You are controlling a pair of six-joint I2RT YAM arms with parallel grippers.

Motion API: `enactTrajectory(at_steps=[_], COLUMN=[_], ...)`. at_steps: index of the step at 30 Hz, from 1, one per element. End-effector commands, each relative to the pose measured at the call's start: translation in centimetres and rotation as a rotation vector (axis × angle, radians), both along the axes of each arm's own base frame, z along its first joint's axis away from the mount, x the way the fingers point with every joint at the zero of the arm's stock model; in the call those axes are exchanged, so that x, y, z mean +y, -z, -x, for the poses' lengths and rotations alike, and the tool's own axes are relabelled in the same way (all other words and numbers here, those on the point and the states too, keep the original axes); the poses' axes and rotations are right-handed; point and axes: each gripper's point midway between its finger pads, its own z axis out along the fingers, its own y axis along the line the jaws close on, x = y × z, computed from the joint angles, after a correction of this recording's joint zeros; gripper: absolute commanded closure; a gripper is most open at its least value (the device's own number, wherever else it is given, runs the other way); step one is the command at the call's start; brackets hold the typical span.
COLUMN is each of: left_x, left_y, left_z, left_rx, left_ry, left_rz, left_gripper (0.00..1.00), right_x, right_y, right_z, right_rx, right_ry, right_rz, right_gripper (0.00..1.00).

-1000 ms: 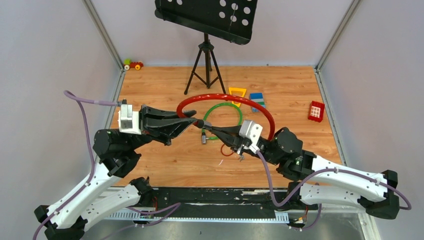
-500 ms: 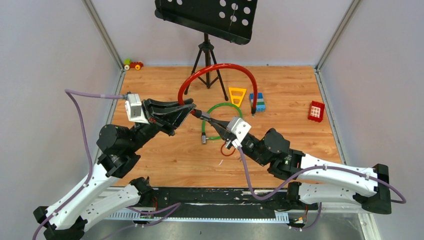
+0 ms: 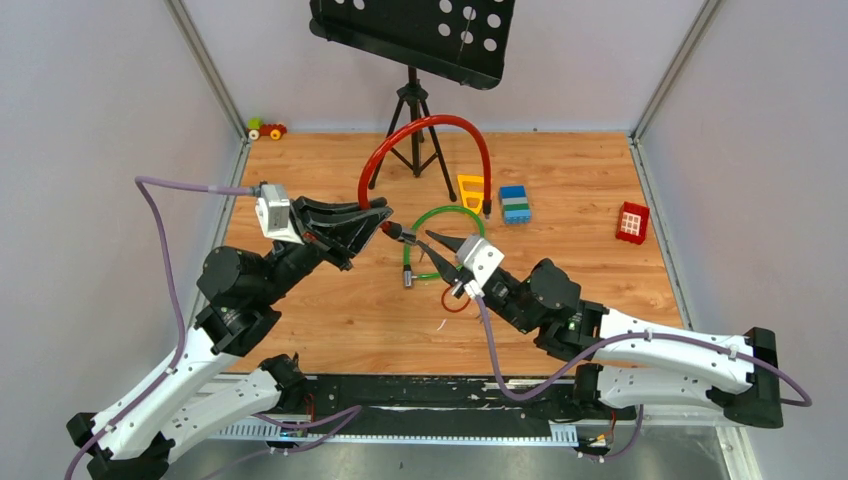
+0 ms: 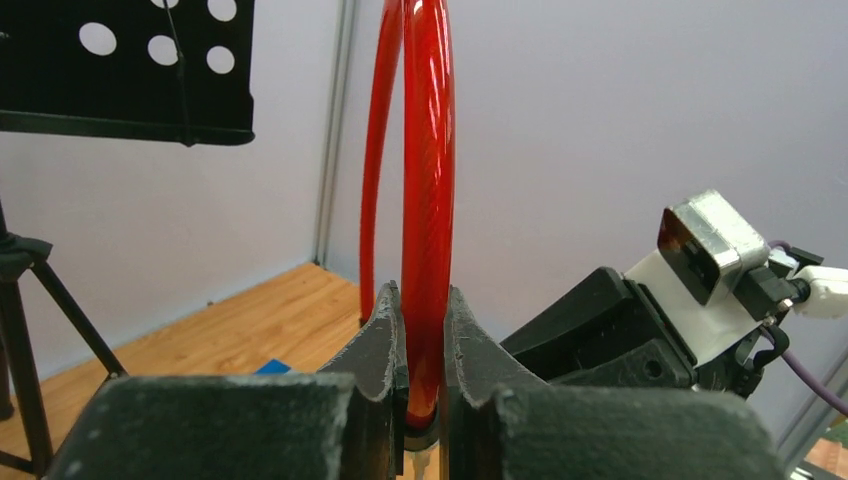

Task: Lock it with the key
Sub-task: Adjust the key in the lock.

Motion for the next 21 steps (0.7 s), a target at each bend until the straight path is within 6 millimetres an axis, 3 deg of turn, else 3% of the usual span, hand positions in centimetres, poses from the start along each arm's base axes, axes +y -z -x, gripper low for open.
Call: enactTrajectory(at_steps=[1, 5, 13, 17, 21], left_x=[1.1, 1.4, 2.9, 4.4, 5.6], left_y=[-3.3, -3.6, -4.2, -4.4, -4.3], left_z=[1.6, 1.7, 1.0, 0.1, -0.8], left_rx=[-0.071, -0.07, -0.056, -0.03, 0.011], left_ry=[0.022, 0.023, -0.05, -0.124, -0.189], left_rz=[0.083, 0.109, 0.176, 0.248, 0.287], left_gripper=[1.0, 1.0, 1.0, 1.0, 1.0], right_x=[-1.1, -0.7, 0.3, 0.0, 1.0], right_y=[-3.4, -3.2, -1.7, -1.6, -1.6], right_z=[0.6, 1.0, 0.9, -0.6, -1.0], right_rx=[-0.048, -0.06, -0.062, -0.059, -0.099], right_ry=[-0.018, -0.045, -0.054, 0.063, 0.12], right_rz=[-0.106, -0.091, -0.051, -0.123, -0.167], right_gripper=[0.73, 0.63, 0.64, 0.64, 0.64])
